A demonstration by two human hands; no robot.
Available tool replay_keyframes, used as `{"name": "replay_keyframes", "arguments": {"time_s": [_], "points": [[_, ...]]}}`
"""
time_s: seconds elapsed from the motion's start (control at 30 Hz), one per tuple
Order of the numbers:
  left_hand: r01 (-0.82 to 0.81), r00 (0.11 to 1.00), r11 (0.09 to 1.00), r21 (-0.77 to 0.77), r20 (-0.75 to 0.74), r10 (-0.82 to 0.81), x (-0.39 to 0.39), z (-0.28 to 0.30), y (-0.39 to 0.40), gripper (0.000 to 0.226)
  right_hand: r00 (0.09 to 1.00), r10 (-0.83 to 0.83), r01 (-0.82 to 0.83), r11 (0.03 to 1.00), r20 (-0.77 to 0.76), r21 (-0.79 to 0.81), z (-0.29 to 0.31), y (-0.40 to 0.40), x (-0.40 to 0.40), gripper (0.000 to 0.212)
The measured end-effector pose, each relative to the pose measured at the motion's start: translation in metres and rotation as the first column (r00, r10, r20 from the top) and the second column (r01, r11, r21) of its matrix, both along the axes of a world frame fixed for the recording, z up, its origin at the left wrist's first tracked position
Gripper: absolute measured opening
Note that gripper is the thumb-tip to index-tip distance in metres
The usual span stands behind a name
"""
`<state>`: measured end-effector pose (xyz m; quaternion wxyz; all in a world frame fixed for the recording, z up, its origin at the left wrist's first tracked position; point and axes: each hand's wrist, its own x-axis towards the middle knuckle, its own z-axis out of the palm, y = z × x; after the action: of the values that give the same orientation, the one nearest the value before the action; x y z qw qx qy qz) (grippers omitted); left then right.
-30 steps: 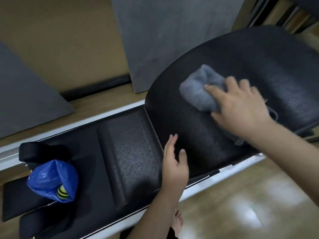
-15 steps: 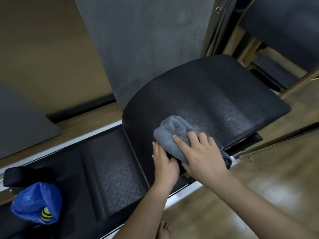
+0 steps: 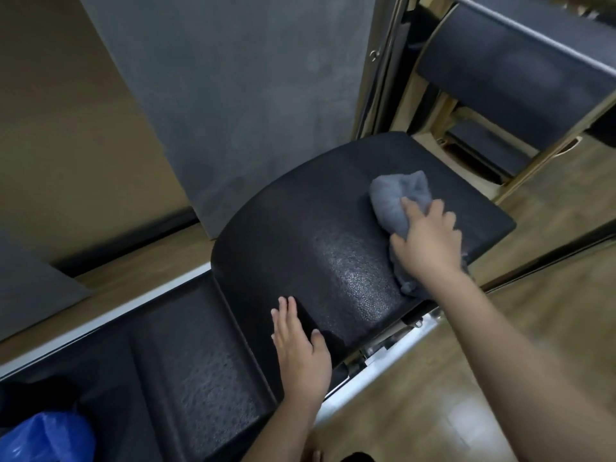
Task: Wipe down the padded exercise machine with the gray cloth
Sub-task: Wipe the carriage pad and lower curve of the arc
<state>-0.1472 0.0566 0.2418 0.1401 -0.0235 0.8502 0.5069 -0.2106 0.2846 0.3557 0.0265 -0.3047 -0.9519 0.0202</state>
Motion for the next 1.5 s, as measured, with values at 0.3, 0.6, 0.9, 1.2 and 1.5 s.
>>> {"name": "replay_keyframes", "arguments": {"time_s": [0.3, 0.6, 0.9, 1.2, 1.5], "points": [[0.006, 0.898, 1.0, -0.009, -0.44, -0.009, -0.019, 0.037, 0.065, 0.055, 0.832, 0.553, -0.554, 0.833, -0.049, -0.013, -0.016, -0.019, 0.047, 0.067], [-0.102, 0.903, 0.933, -0.345, -0.425, -0.059, -0.022, 0.034, 0.121, 0.062, 0.993, -0.116, 0.12, 0.943, 0.034, -0.311, -0.002, 0.147, -0.075, 0.064], [-0.141, 0.893, 0.93, -0.339, -0.449, -0.028, -0.023, 0.029, 0.12, 0.058, 0.841, 0.54, -0.54, 0.841, -0.018, 0.016, -0.001, -0.016, -0.101, 0.073], [-0.136, 0.889, 0.933, -0.334, -0.457, -0.034, -0.024, 0.027, 0.119, 0.056, 0.745, 0.667, -0.666, 0.743, -0.006, -0.064, -0.004, 0.026, -0.17, 0.069], [-0.145, 0.888, 0.922, -0.359, -0.459, -0.04, -0.019, 0.028, 0.124, 0.055, 0.992, 0.113, -0.122, 0.959, -0.047, -0.254, -0.016, 0.153, -0.174, 0.062]]}}
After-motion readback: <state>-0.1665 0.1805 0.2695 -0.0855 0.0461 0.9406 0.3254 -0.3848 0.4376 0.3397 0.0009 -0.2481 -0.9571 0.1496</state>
